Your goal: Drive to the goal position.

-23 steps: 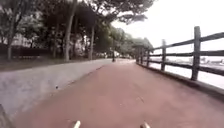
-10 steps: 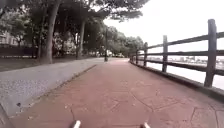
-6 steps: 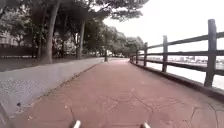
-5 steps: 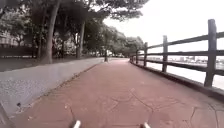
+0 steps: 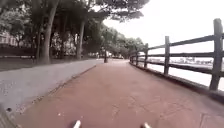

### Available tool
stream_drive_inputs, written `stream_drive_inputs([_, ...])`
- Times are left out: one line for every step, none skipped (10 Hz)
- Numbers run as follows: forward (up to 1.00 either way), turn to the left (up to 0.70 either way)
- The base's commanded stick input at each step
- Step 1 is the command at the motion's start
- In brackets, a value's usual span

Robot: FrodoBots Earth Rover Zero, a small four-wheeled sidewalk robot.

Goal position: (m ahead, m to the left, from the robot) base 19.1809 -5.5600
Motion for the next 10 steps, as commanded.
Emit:
stream_drive_inputs([0.7,0.0])
stream_drive_inputs([0.7,0.0])
stream_drive_inputs([0.7,0.0])
stream_drive_inputs([0.7,0.0])
stream_drive_inputs([0.7,0.0])
stream_drive_inputs([0.7,0.0])
stream_drive_inputs([0.7,0.0])
stream_drive_inputs([0.7,0.0])
stream_drive_inputs([0.7,0.0])
stream_drive_inputs([0.7,0.0])
